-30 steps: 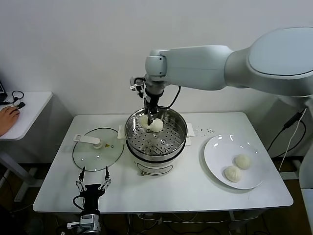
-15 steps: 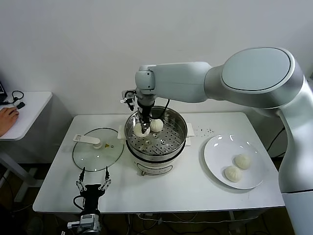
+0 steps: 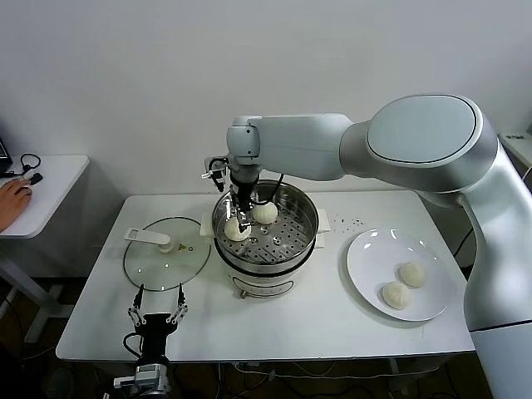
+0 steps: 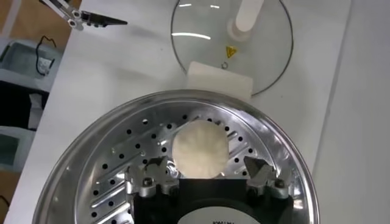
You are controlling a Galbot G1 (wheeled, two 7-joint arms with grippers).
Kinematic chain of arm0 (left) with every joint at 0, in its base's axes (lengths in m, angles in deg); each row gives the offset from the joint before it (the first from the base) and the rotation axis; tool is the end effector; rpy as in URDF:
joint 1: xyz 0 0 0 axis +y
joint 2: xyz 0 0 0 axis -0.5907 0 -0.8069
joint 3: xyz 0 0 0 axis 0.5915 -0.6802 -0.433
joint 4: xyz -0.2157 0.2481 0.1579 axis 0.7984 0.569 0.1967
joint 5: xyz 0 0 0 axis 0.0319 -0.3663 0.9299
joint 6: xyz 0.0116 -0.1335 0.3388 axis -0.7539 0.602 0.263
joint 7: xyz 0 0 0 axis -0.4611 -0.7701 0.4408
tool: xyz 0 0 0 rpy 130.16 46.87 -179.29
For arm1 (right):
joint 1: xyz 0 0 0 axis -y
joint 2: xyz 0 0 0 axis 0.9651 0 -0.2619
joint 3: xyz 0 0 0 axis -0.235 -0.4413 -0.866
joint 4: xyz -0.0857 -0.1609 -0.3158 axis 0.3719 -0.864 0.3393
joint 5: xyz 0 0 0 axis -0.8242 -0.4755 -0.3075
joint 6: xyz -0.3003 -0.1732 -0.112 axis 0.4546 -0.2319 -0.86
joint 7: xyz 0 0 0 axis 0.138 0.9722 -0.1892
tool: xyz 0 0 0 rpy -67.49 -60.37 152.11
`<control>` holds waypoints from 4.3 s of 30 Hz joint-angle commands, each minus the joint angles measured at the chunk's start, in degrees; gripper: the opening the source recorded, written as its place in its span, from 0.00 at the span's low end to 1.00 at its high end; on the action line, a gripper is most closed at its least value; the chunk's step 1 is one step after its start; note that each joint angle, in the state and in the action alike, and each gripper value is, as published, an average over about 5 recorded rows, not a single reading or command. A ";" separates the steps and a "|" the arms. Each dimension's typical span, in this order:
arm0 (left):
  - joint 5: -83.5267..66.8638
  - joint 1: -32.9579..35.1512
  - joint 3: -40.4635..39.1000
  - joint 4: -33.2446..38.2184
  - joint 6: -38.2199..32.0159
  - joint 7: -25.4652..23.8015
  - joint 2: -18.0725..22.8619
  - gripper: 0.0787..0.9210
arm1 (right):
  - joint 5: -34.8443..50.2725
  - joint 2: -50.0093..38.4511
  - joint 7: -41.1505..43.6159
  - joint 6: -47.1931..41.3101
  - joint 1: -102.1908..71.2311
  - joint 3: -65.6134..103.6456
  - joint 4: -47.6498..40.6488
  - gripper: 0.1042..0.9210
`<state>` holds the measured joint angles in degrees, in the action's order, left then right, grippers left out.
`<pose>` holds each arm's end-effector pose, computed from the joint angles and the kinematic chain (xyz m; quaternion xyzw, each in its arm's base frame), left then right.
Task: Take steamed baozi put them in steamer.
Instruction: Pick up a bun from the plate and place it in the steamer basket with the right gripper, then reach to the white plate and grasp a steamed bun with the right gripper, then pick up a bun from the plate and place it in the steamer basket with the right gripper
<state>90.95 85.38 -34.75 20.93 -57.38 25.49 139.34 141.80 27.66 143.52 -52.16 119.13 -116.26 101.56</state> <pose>0.1534 0.0159 -0.4258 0.0699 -0.9908 -0.1119 0.0303 0.6052 0.2330 -0.0517 0.5625 -0.4929 0.5554 0.3635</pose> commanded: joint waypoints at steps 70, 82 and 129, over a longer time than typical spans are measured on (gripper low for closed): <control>5.48 1.85 -0.02 -0.13 -0.79 1.30 2.80 0.88 | -36.36 -58.57 4.48 10.90 -19.38 12.33 20.53 0.88; 5.52 1.87 -0.17 -0.37 -0.88 1.47 2.80 0.88 | -38.09 -57.91 3.49 10.24 -23.41 15.72 18.80 0.88; 5.88 1.83 -0.72 -0.04 -0.73 1.62 2.80 0.88 | -33.62 -56.05 5.65 14.75 -5.53 4.26 23.44 0.57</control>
<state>96.71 87.26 -35.39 21.09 -58.14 27.15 139.34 105.68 -29.47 147.95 -40.98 102.65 -105.10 123.41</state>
